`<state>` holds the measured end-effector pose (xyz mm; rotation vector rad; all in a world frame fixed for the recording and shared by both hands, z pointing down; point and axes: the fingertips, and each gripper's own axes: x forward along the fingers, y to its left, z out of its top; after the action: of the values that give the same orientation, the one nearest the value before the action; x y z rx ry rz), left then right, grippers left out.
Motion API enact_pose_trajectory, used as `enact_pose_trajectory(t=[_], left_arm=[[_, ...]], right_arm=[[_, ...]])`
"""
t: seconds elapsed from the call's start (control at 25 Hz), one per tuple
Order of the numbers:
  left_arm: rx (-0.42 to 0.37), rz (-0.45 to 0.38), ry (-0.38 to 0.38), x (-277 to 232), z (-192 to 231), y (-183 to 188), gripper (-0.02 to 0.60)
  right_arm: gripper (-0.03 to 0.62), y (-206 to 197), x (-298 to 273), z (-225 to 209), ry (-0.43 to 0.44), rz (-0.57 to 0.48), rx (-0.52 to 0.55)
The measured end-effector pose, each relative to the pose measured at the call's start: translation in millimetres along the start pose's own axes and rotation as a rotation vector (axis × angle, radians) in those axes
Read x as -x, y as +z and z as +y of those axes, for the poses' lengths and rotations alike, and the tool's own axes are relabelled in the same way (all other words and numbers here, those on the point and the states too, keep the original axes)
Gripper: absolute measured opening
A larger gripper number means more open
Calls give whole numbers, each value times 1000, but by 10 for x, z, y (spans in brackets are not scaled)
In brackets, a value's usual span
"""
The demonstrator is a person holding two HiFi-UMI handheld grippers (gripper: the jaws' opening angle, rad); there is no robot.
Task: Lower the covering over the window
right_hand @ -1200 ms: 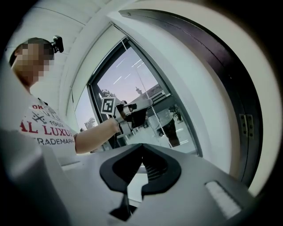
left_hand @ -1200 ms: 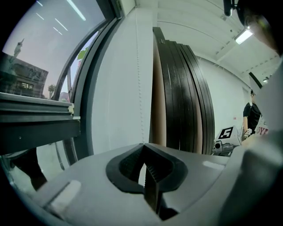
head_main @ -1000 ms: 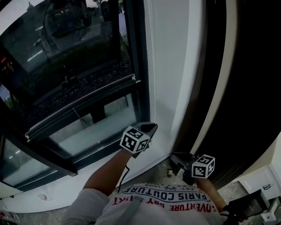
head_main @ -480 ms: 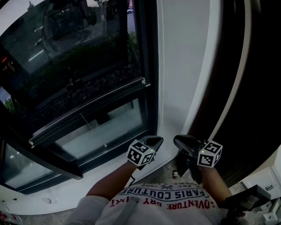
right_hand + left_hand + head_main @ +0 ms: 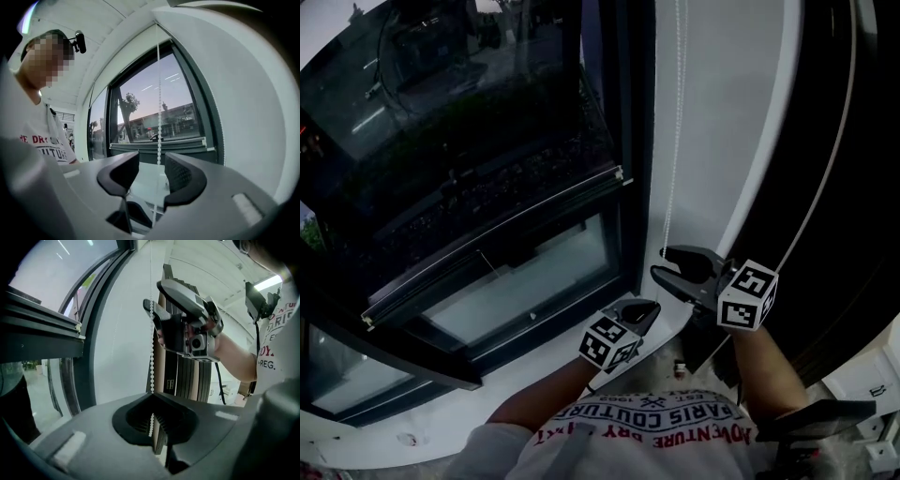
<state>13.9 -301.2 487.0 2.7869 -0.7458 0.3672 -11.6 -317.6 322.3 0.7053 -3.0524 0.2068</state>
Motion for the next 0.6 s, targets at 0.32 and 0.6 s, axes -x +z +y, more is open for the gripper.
enact_pose_trajectory(t=[0.32,0.6], left_arm=[[-50,-12,-23,111,-39,-52,6],[-27,-20,-58,136,-94,-34,6]], right_arm=[[51,342,-66,54,-73,-80,45],[12,335,-72,64,-85,-90,30]])
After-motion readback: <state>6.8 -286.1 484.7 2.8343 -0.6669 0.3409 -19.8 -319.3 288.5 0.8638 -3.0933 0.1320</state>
